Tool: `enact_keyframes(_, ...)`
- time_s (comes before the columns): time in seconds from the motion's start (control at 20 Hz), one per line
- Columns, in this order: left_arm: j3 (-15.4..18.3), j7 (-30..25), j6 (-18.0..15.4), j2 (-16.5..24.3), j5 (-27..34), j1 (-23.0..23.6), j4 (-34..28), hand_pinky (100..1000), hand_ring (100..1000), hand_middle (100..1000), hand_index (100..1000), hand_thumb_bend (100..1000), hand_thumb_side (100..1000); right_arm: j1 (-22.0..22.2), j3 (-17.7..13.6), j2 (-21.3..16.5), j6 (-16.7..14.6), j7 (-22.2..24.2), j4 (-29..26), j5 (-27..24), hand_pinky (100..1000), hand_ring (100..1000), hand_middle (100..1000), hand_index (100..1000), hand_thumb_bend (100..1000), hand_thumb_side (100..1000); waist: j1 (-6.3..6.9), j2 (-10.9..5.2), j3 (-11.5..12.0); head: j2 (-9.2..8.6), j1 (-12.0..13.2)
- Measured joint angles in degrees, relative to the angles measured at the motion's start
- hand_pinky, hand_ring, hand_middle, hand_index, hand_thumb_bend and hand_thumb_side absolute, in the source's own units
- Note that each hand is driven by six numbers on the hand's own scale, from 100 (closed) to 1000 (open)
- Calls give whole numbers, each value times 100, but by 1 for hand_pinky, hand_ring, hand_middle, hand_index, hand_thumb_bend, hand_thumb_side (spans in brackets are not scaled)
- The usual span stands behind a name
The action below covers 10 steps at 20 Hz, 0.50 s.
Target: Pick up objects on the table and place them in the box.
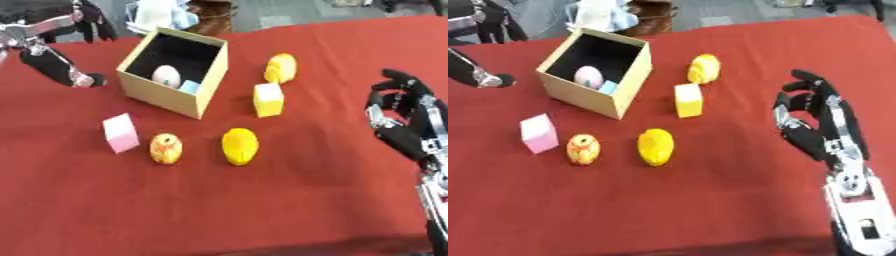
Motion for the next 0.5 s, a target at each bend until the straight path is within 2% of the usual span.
enact_keyframes(0.1, -110, -116, -39, 121, 116, 178, 24, 716, 657, 700, 801, 620, 243, -14, -2, -2, -1, -2, 0, 1, 625, 569, 647, 849, 100, 253, 0, 0, 41, -5, -9)
enact_keyframes(0.25, -469, -365, -162, 228, 198, 522, 219, 717, 658, 702, 803, 625, 243, -34, -1, -2, -1, -2, 1, 1, 625, 569, 647, 849, 100, 253, 0, 0, 35, -4, -9)
enact_keyframes(0.35, -668, -557, -142, 228, 224, 544, 278, 717, 658, 702, 803, 625, 243, -33, 0, -2, -1, -2, 1, 1, 625, 569, 647, 849, 100, 253, 0, 0, 36, -4, -10)
enact_keyframes(0.5, -756, -805, -59, 228, 283, 543, 279, 717, 658, 702, 803, 625, 243, -28, 0, -2, -1, -2, 1, 1, 625, 569, 647, 849, 100, 253, 0, 0, 40, -3, -20)
